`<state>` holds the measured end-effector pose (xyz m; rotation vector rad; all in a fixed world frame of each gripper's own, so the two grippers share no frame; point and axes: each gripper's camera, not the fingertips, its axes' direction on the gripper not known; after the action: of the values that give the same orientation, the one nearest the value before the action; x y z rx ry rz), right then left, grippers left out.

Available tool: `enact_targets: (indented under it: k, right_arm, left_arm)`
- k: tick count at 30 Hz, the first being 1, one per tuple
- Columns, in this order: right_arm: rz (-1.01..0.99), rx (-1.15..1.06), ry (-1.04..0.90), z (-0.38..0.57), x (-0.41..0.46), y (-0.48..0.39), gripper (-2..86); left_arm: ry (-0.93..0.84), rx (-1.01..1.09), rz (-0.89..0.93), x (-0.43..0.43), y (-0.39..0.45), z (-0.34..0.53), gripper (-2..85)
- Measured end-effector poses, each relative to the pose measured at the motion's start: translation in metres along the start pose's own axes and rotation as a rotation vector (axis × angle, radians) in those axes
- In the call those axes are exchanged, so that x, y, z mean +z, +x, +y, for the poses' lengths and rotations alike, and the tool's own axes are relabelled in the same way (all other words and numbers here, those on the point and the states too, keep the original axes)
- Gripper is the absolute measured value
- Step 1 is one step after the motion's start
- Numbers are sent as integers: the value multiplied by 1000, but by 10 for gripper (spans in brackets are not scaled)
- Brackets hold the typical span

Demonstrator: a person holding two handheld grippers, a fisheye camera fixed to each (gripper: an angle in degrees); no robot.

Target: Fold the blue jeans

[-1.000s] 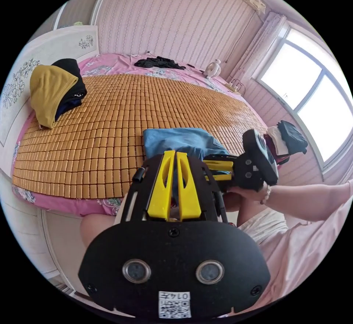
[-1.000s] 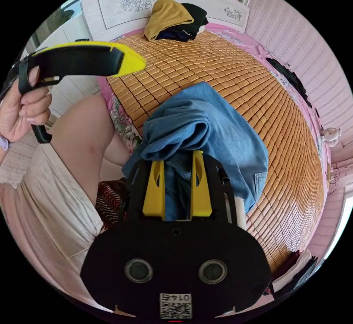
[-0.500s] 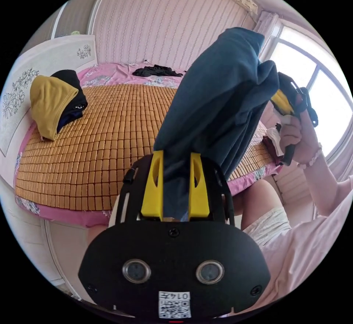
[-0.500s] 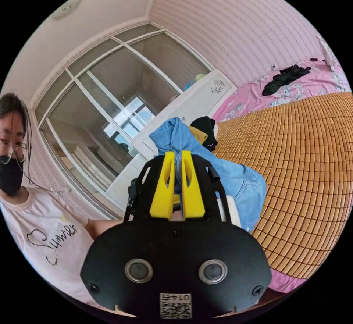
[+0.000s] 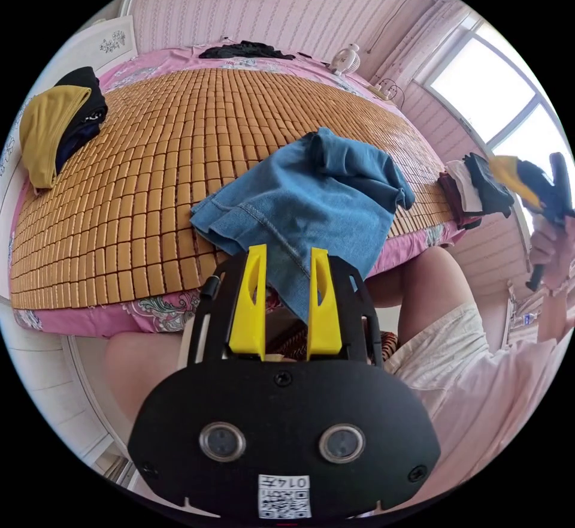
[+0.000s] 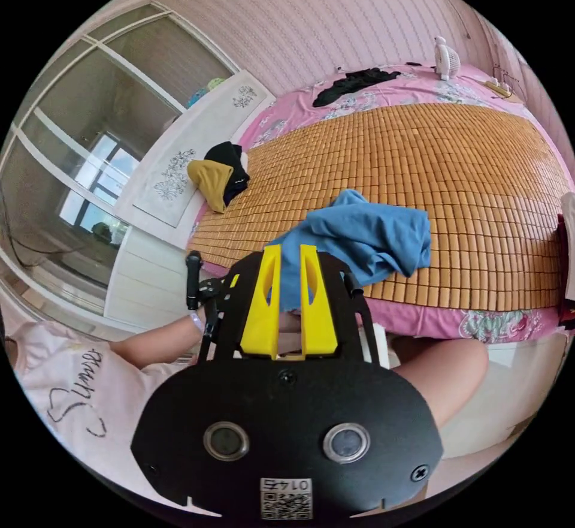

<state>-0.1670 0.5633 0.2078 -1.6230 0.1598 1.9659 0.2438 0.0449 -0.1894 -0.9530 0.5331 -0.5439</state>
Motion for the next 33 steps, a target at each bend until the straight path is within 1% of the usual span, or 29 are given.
enact_targets:
  k: [1,4,7,9,12,16,18,21,33]
  right_arm:
    - [-123,-14,-4,-7,-6,-21,64]
    - [-304,-86,-55,-20,-18,-82,58]
    - [-346,-167,-85,-26,-32,-127,32]
    - [-371,-188,-79,-27,-39,-140,18]
    - [-467,-172,-88,-30,-43,-146,7]
    - [-467,-149,-101,-37,-45,-151,0]
    - [-521,-144,-101,-38,-46,-152,-1]
    - [-531,-153,-100,-38,-48,-157,-2]
    - [-625,-129,-47,-58,-57,-161,1]
  left_arm:
    - [-5,-4,0,3,0,0,110]
    - [-12,-22,-5,8,0,2,110]
    - [-14,-42,-1,12,-2,5,110]
    - [-16,-52,4,15,-3,7,110]
    - [-15,-66,11,19,-5,10,109]
    - [-17,-80,25,22,-9,14,108]
    - [-16,-81,29,24,-10,15,108]
    - [-13,-83,36,25,-13,18,108]
    - [-7,-103,54,29,-24,29,108]
